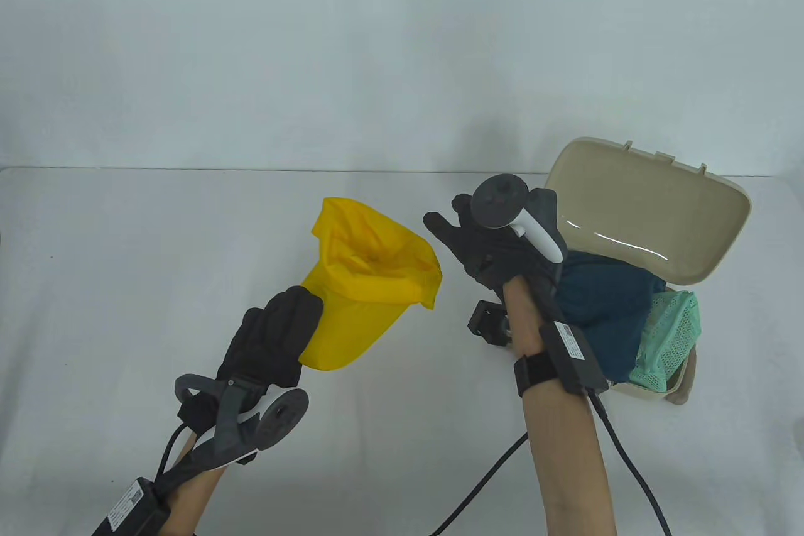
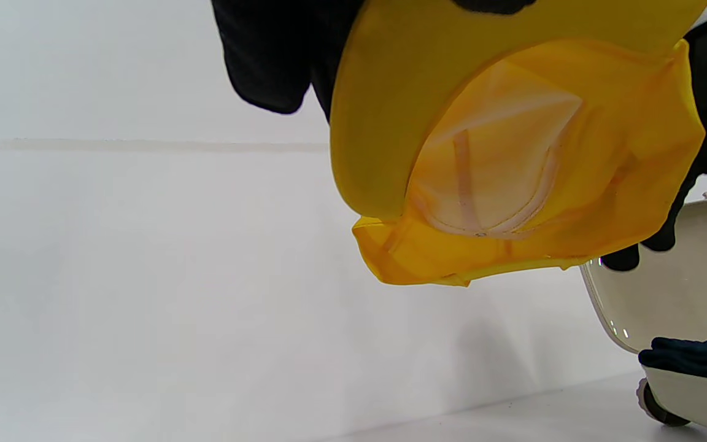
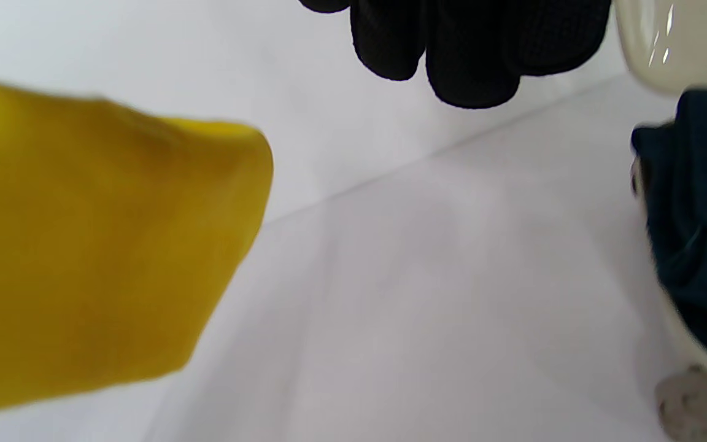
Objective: Pack suitcase
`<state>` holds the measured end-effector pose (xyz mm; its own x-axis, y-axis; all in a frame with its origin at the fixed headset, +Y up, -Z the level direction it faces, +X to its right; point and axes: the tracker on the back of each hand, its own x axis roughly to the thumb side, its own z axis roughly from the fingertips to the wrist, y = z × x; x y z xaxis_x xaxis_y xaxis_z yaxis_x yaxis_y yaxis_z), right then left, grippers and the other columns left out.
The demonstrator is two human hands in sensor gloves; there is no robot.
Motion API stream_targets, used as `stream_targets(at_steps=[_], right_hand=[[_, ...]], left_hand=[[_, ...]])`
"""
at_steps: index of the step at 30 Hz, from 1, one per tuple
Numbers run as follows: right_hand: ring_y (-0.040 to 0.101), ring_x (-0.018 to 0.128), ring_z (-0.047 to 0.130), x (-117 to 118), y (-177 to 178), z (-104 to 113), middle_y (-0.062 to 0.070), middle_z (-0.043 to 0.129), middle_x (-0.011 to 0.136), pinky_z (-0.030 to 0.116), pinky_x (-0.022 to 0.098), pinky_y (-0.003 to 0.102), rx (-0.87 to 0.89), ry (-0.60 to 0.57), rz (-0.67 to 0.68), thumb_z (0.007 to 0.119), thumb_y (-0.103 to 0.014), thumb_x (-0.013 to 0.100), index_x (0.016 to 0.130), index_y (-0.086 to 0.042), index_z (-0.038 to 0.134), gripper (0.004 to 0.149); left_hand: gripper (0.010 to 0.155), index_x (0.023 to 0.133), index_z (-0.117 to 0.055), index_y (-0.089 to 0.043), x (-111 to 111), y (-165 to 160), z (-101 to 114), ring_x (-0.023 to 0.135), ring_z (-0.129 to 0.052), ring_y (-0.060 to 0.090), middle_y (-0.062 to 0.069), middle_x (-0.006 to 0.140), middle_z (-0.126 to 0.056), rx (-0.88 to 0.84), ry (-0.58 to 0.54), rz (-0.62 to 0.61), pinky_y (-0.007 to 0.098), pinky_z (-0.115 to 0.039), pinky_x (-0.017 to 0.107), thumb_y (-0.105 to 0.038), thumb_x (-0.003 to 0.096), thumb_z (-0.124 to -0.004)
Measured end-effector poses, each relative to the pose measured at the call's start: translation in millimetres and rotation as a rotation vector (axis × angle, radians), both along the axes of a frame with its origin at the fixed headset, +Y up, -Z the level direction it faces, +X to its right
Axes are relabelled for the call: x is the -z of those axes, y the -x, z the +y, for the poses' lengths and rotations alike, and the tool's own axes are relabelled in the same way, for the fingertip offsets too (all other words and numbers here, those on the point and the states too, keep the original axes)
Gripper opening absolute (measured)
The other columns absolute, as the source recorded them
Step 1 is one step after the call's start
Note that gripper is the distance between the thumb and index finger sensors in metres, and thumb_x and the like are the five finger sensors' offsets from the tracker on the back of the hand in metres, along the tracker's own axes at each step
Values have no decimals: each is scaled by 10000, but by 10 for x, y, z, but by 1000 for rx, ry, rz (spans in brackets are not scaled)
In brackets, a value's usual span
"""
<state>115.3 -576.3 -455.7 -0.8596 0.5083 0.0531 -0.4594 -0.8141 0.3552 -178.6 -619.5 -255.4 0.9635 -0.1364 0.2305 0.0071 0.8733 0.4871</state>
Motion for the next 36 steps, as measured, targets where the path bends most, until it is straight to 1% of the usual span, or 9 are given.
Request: stream_targets(at_steps=[7,11,14,18,21,24,26,31,36], right_hand=[[499,865,877,90,78,-438,223,738,1082,744,616,614,426,331,246,384,-786,433,1175,-71,328,1032],[395,737,989,62,118,-417,145,895,928,822,550,540,534,348,292,471,-789,424,1141,-59,473,1022],[357,691,1011,27,149,-290,122,925,876,837,523,518,510,322,300,535,-780,434,1126,-56,509,1002],[378,717,992,-70,292,-139,158,865,951,825,536,537,305,292,329,636,-743,452,1143,-52,456,994],[434,769,960,-172,487,-116,222,773,1036,809,552,579,193,297,364,689,-722,440,1157,-24,360,1054],[420,781,948,-265,699,-150,235,744,1044,796,571,579,73,288,394,732,-669,456,1146,19,318,1058],[361,765,954,-305,806,-180,205,757,1025,800,579,549,28,281,418,754,-610,479,1136,28,323,1012],[158,568,1015,-335,916,-164,64,914,810,866,497,423,24,197,331,803,-415,507,1058,2,548,737],[145,555,1019,-295,831,-92,49,924,792,870,490,413,62,123,251,802,-398,508,1050,-23,568,699]], left_hand=[[601,1103,-222,-390,-33,-25,-14,1111,-684,123,-80,1205,-452,-16,5,-99,349,-648,830,-376,567,-491],[597,1094,-228,-427,-2,-23,-57,1121,-668,123,-92,1208,-441,8,45,-120,355,-628,839,-378,562,-495],[593,1094,-262,-428,27,-48,-107,1124,-663,131,-99,1208,-450,58,71,-116,366,-620,841,-373,558,-512],[594,1098,-288,-416,53,-90,-159,1113,-687,157,-77,1205,-478,147,86,-80,392,-628,829,-361,557,-528],[597,1104,-291,-397,92,-108,-230,1107,-700,178,-54,1207,-485,207,136,-55,409,-633,822,-355,559,-530],[597,1104,-289,-391,106,-112,-263,1104,-705,179,-50,1205,-488,234,134,-41,413,-636,818,-353,559,-530],[595,1104,-304,-394,103,-117,-261,1105,-701,184,-49,1205,-491,249,124,-34,416,-634,819,-349,558,-535],[608,1108,-298,-388,129,-115,-293,1104,-704,178,-51,1205,-495,253,160,-29,409,-639,817,-364,559,-558],[822,1141,-306,-336,142,19,-143,1133,-663,211,-22,1227,-468,100,265,-80,441,-614,828,-505,470,-751]])
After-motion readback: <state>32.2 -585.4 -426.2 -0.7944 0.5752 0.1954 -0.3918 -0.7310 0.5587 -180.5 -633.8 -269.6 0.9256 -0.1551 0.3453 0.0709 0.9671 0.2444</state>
